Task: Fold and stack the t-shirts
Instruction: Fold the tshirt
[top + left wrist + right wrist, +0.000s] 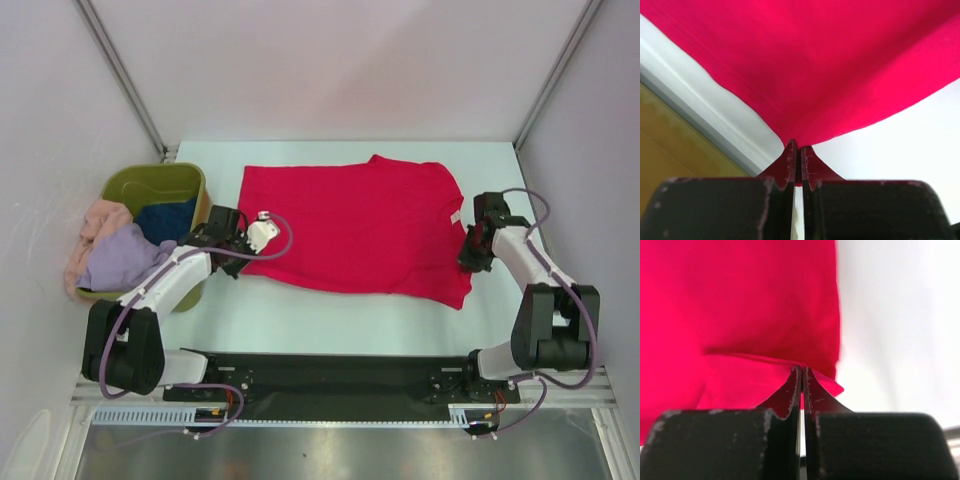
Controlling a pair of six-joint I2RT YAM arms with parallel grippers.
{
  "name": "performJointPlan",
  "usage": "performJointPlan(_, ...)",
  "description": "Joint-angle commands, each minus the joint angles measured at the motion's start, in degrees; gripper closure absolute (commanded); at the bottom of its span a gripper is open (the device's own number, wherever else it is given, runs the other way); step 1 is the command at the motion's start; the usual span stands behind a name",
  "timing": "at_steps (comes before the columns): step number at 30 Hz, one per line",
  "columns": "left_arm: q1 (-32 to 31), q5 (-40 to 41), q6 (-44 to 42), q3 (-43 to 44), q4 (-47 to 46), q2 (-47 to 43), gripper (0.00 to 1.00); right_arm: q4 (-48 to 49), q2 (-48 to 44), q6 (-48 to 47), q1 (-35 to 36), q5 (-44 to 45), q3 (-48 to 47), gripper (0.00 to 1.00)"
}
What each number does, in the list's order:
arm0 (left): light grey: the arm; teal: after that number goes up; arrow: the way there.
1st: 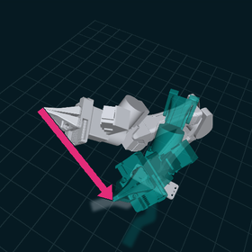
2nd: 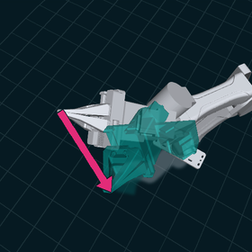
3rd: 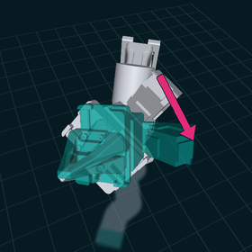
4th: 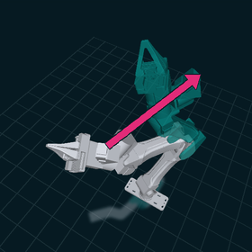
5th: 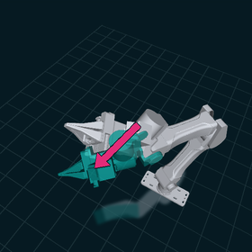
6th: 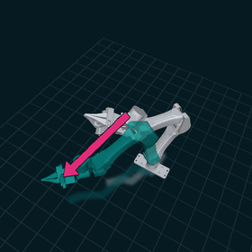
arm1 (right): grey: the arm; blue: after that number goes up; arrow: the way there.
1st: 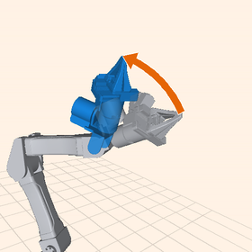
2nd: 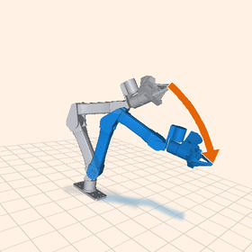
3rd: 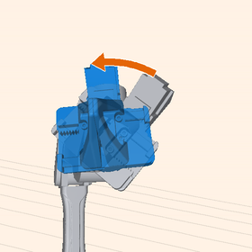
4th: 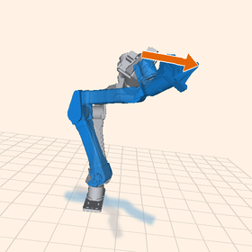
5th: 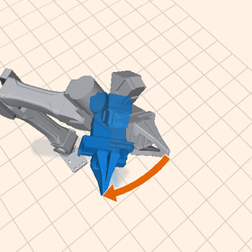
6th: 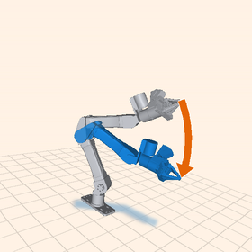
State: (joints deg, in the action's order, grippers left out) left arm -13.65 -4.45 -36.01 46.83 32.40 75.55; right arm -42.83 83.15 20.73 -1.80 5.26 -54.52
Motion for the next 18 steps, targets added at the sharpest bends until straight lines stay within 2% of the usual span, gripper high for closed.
performJointPlan(1,0.11,0.93,-0.20,4.50,-0.58,1.87,0.98,3.88,-5.72,-5.08,0.57,-2.78,-5.50,1.00)
performJointPlan(6,0.82,1.64,-0.64,8.44,-2.43,7.15,0.99,12.58,-3.97,-11.05,0.66,-4.73,-8.58,1.00)
performJointPlan(11,1.70,1.63,-0.55,11.97,-3.39,11.28,0.99,18.65,4.88,-16.59,1.63,-11.75,-16.13,1.00)
performJointPlan(18,2.13,2.60,1.73,13.38,-3.93,15.33,1.00,19.80,15.19,-23.28,5.06,-14.83,-27.21,1.00)
